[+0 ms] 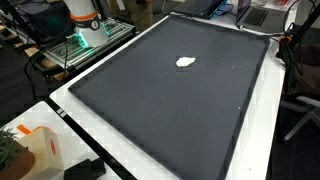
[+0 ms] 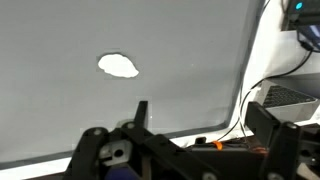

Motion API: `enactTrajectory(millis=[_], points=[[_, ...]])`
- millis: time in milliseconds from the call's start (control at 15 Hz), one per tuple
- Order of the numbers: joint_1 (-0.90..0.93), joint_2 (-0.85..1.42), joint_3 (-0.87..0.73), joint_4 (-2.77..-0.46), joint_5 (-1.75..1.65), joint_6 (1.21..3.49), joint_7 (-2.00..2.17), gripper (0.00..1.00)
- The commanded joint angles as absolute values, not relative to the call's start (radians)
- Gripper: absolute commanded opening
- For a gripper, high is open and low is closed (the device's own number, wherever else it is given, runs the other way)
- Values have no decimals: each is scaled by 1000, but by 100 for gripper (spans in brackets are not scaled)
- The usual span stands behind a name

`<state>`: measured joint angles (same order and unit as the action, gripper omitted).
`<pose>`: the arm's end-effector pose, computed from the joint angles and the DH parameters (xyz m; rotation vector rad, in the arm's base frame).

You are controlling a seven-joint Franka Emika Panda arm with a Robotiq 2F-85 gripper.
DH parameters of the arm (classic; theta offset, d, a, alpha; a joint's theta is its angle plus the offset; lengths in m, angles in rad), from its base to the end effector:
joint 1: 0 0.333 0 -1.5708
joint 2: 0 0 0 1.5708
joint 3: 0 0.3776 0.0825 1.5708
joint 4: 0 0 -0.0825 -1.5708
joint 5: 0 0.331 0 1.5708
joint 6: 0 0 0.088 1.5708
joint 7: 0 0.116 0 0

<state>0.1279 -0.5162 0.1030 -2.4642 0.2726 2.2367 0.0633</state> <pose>0.3291 0.0953 0.5704 -2.8925 -0.0344 -0.3778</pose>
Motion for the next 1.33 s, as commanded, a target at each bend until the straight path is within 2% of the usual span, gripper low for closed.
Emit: enactTrajectory(millis=[0,400,467,533,600,1000,1267], points=[[86,-522,93,-2583,128,2401,-38,100],[107,-464,8,-2855,28,2833,-254,100],[127,-352,-10,-2772,66,2890,-241,100],[170,-333,-42,-2800,102,2935,-259,100],[121,-410,-5,-2801,44,2855,-218,100],[159,-319,-33,-2776,66,2917,-227,100],[210,-190,-64,-2771,155,3192,-209,100]])
